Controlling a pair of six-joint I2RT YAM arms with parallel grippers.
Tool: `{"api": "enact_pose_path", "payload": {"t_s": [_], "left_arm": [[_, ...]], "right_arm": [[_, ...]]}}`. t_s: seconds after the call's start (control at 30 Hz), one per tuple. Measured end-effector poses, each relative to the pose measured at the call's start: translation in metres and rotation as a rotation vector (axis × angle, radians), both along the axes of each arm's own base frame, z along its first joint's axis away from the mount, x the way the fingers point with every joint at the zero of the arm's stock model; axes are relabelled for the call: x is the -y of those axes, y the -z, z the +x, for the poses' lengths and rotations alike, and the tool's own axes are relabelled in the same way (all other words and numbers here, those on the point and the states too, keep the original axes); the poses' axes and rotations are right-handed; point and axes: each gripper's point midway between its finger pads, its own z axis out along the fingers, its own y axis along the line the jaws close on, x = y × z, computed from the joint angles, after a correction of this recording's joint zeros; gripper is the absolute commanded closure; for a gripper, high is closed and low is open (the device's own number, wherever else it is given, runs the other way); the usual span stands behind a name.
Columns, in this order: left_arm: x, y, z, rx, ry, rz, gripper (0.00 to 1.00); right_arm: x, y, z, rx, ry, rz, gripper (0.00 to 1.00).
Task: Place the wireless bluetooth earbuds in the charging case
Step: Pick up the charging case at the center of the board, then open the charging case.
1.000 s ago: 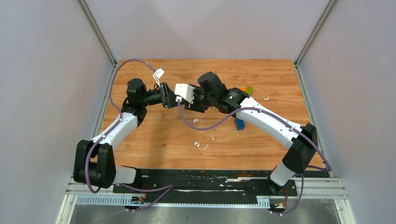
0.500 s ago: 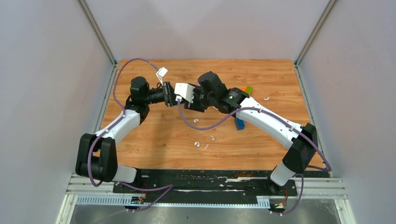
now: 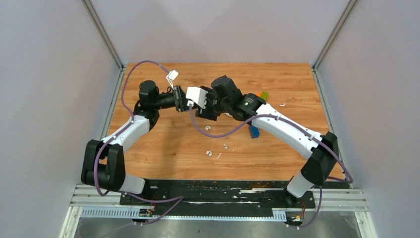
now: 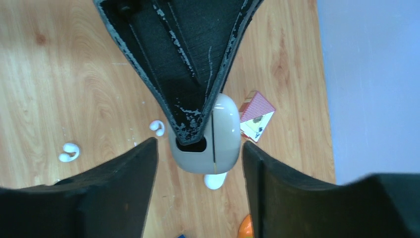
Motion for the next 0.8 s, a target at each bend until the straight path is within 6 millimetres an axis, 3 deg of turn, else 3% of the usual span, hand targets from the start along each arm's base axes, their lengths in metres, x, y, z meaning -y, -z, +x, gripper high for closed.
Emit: {"api": "enact_pose_path", "payload": {"t_s": [0.07, 0.1, 0.23, 0.4, 0.53, 0.67, 0.8], "left_arm": [[0.001, -0.004, -0.001, 0.023, 0.011, -0.007, 0.78], [0.002, -0.006, -0.003, 0.037, 0.017, -0.009, 0.79], [0.001, -0.013, -0.010, 0.114, 0.026, -0.017, 0.81], [0.003, -0.016, -0.028, 0.279, 0.031, -0.016, 0.80], [0.016, -0.023, -0.044, 0.475, 0.048, 0.014, 0.80], [0.028, -0.034, -0.060, 0.653, 0.070, 0.010, 0.78], [0.037, -0.022, -0.070, 0.749, 0.089, 0.025, 0.79]], "right_arm": [[0.003, -0.001, -0.004, -0.022, -0.003, 0.017, 0.10], [0.005, -0.002, -0.007, -0.040, -0.006, 0.027, 0.06], [0.027, -0.016, -0.018, -0.151, 0.027, 0.111, 0.07], [0.063, -0.049, -0.019, -0.312, 0.041, 0.189, 0.17], [0.078, -0.070, -0.030, -0.400, -0.014, 0.223, 0.27], [0.077, -0.066, -0.058, -0.491, -0.107, 0.209, 0.39], [0.074, -0.062, -0.070, -0.508, -0.164, 0.192, 0.49]]}}
